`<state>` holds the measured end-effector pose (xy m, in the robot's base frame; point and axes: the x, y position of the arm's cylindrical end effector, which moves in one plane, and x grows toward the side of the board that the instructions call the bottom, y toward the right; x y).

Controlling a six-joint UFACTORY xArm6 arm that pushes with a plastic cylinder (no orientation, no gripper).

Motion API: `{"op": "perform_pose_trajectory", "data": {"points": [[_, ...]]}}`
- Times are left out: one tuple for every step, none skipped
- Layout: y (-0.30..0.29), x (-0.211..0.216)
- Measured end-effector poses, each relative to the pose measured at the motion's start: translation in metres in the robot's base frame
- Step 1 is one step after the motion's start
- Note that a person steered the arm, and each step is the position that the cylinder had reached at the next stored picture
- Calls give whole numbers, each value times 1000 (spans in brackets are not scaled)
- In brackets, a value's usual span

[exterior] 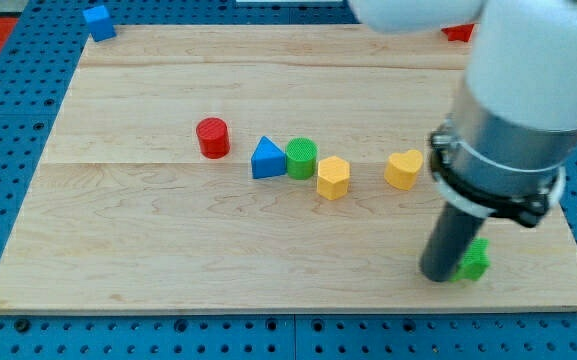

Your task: Move green star towards the bottom right

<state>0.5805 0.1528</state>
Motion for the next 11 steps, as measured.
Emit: {"op": "perform_pose_trajectory", "data": {"points": [[40, 0], [50, -1], [37, -22], [43, -51], [65, -53], [66, -37], [66, -29], [66, -29], [89, -25], [104, -25], [72, -28]]}}
